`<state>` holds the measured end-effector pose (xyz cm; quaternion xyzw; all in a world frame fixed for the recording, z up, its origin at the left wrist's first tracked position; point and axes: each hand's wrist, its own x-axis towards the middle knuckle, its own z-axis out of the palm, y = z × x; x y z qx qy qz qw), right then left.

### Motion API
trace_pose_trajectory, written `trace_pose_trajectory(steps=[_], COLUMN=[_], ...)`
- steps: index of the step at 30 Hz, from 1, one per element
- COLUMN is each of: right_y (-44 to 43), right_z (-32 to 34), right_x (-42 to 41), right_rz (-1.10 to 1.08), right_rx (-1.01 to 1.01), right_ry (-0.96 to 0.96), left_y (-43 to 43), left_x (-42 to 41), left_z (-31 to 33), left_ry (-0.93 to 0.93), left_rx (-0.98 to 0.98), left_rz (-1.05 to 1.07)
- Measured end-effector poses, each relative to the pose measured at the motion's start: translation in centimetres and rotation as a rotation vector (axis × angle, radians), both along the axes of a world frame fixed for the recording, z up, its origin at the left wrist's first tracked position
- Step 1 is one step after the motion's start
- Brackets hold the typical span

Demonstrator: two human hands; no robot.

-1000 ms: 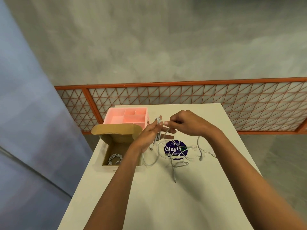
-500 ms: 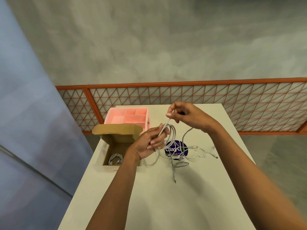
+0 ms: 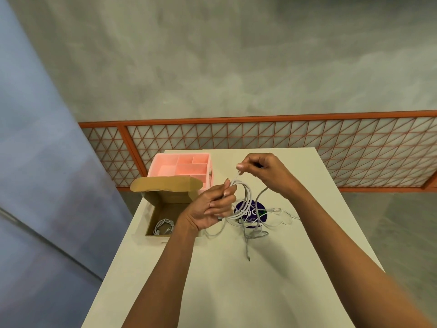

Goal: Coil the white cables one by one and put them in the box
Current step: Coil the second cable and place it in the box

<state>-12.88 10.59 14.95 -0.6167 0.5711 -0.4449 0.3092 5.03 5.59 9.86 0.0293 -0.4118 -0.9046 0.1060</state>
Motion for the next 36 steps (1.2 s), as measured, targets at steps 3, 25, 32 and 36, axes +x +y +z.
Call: trace_pose_trajectory(steps=[3,25,32,36], right_y=[0.6,-0.1,0.2,0.4], right_z=[-0.1,-4.1,-5.3,-5.6], right_x=[-0.2,-0.6,0.1,0.0], right_rz=[0.021,0.043,0.01,-0.009], right_rx=[0.076,0.171,0.196,0.123], right_ry=[-0.005,0.29,0.329,0.316], left_y=[-0.3,-0.2,0.6,0.6], left_x=[0.1,-0.6,-1.9,-2.4], left_z=[0.3,0.3,0.2,0.1], left_ry=[0.127,-0.307,-0.459,-0.501], left_rx=[0.082,-0.188,-0.466,-0.572], left_rz=[-0.037,0.59,0.715,0.773])
